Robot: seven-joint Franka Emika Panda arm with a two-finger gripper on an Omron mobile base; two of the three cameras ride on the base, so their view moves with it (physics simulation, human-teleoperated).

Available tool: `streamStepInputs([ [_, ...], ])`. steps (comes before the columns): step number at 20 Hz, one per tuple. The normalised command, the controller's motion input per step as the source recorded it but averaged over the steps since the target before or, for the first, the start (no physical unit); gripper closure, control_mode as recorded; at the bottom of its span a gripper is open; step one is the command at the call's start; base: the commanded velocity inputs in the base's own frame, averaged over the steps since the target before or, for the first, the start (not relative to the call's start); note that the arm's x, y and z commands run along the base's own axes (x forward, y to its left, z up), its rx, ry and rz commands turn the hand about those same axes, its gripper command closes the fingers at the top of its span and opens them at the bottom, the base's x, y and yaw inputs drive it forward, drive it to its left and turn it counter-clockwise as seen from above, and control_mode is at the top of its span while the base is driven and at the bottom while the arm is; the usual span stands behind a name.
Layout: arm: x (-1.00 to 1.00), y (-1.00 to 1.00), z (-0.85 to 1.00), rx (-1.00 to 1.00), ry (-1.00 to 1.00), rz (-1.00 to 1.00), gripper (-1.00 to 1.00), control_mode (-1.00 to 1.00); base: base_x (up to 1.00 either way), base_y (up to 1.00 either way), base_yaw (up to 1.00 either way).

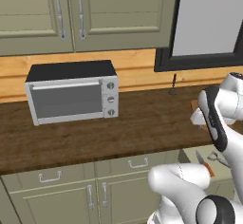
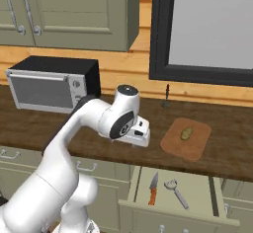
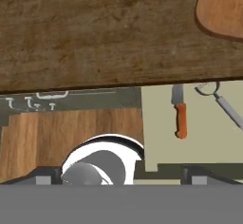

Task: Place the appropriate cutting tool for cutting the potato skin on the cutting board.

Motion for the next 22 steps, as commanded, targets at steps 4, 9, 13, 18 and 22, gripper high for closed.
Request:
streamStepInputs([
  [4, -0.69, -0.68, -0.41, 0.0, 0.0, 0.0, -1.0, -1.0, 0.0, 0.0, 0.0],
  [9, -0.57, -0.7, -0.43, 0.0, 0.04, 0.0, -1.0, -1.0, 0.0, 0.0, 0.0],
  [13, -0.44, -0.8, -0.4, 0.0, 0.04, 0.0, -1.0, -1.0, 0.0, 0.0, 0.0],
  [18, -0.11, -0.72, -0.28, 0.01, 0.09, 0.0, -1.0, -1.0, 0.0, 0.0, 0.0],
  [22, 0.32, -0.59, -0.28, 0.02, 0.15, 0.0, -1.0, -1.0, 0.0, 0.0, 0.0],
])
